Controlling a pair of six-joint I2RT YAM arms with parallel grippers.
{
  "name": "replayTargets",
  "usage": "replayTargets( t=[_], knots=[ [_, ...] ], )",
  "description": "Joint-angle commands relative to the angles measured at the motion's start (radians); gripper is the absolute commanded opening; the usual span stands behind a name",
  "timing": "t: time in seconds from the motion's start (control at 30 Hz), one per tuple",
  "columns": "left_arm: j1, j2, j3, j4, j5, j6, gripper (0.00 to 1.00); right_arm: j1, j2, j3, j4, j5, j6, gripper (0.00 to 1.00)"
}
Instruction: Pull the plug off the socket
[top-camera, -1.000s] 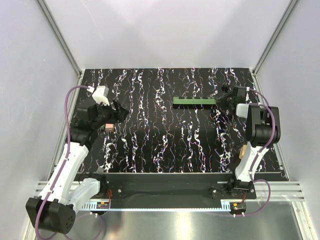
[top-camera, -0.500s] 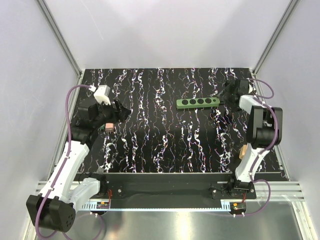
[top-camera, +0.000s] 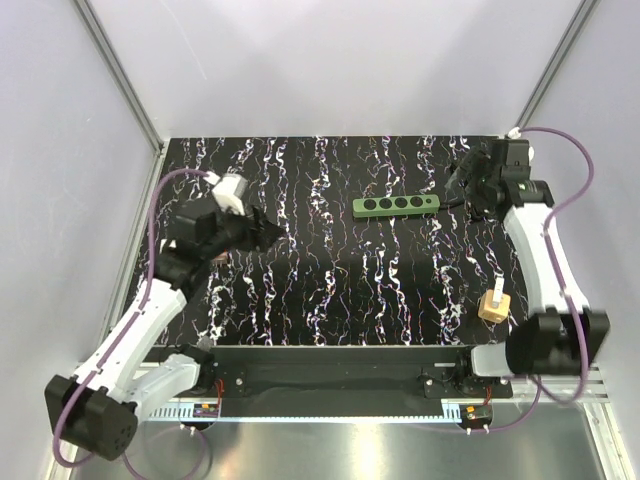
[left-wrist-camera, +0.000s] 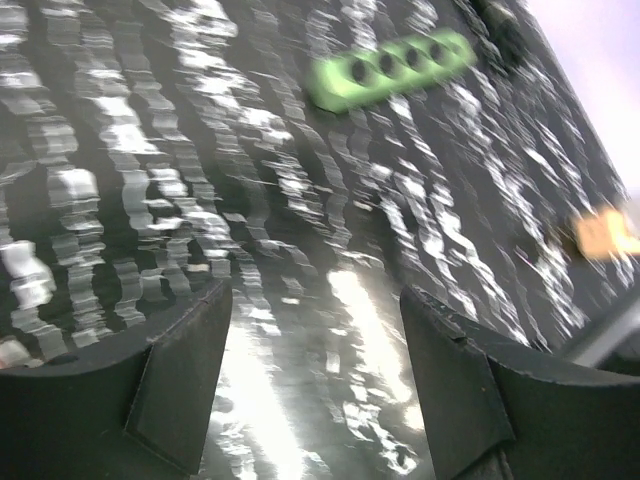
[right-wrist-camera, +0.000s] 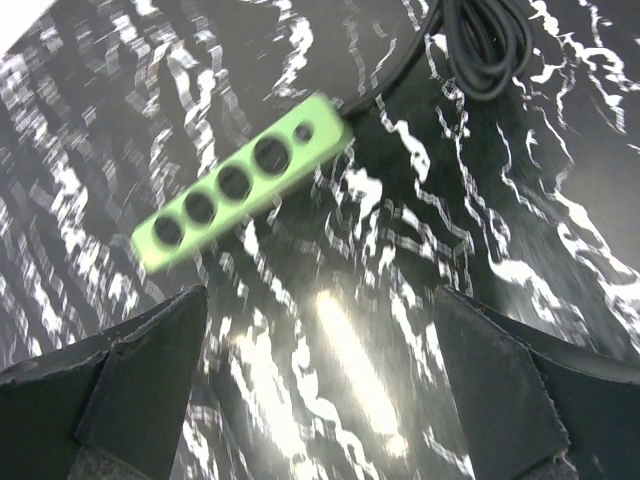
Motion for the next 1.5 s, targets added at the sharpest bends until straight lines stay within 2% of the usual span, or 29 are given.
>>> replayTargets(
  t=[0.0,0.07,0.13,0.27,0.33,0.47,0.57,0.77,0.93,1.03,1.17,1.33,1.47],
  knots=[
    [-0.134,0.020,0.020,0.089,-0.069,-0.072,0.72,0.031,-0.162,0.001,-0.174,0.073,-0.046,1.00],
    [-0.211,0.043,0.023,0.147,-0.069,-0.120,0.72,0.031,-0.258,-0.027,-0.198,0.078,-0.049,1.00],
    [-0.281,0.104,0.038,0.315,-0.068,-0.180,0.72,0.033,-0.342,-0.072,-0.195,0.098,-0.062,1.00],
    [-0.410,0.284,0.112,0.478,-0.109,-0.157,0.72,0.031,-0.450,-0.136,-0.192,0.113,-0.061,1.00],
    [-0.461,0.425,0.191,0.533,-0.101,-0.140,0.72,0.031,-0.502,-0.159,-0.223,0.139,-0.053,1.00],
    [-0.511,0.667,0.354,0.743,-0.011,-0.184,0.70,0.033,-0.568,-0.214,-0.256,0.198,-0.001,1.00],
    [-0.548,0.907,0.495,0.813,0.066,-0.186,0.67,0.031,-0.607,-0.211,-0.267,0.240,0.022,1.00],
    [-0.604,1.176,0.714,0.869,0.127,-0.190,0.67,0.031,-0.617,-0.204,-0.411,0.430,0.094,1.00],
    [-0.637,1.267,0.784,0.888,0.153,-0.275,0.64,0.031,-0.553,-0.138,-0.460,0.504,0.106,1.00],
    [-0.682,1.307,0.811,0.868,0.127,-0.289,0.63,0.007,-0.492,-0.154,-0.462,0.479,0.140,0.99],
    [-0.725,1.371,0.868,0.804,0.127,-0.298,0.62,-0.096,-0.426,-0.200,-0.436,0.338,0.154,0.97],
    [-0.731,1.398,0.929,0.735,0.146,-0.287,0.63,-0.136,-0.358,-0.223,-0.415,0.365,0.132,0.92],
    [-0.729,1.395,0.960,0.657,0.136,-0.217,0.62,-0.161,-0.311,-0.250,-0.408,0.310,0.117,0.87]
  ],
)
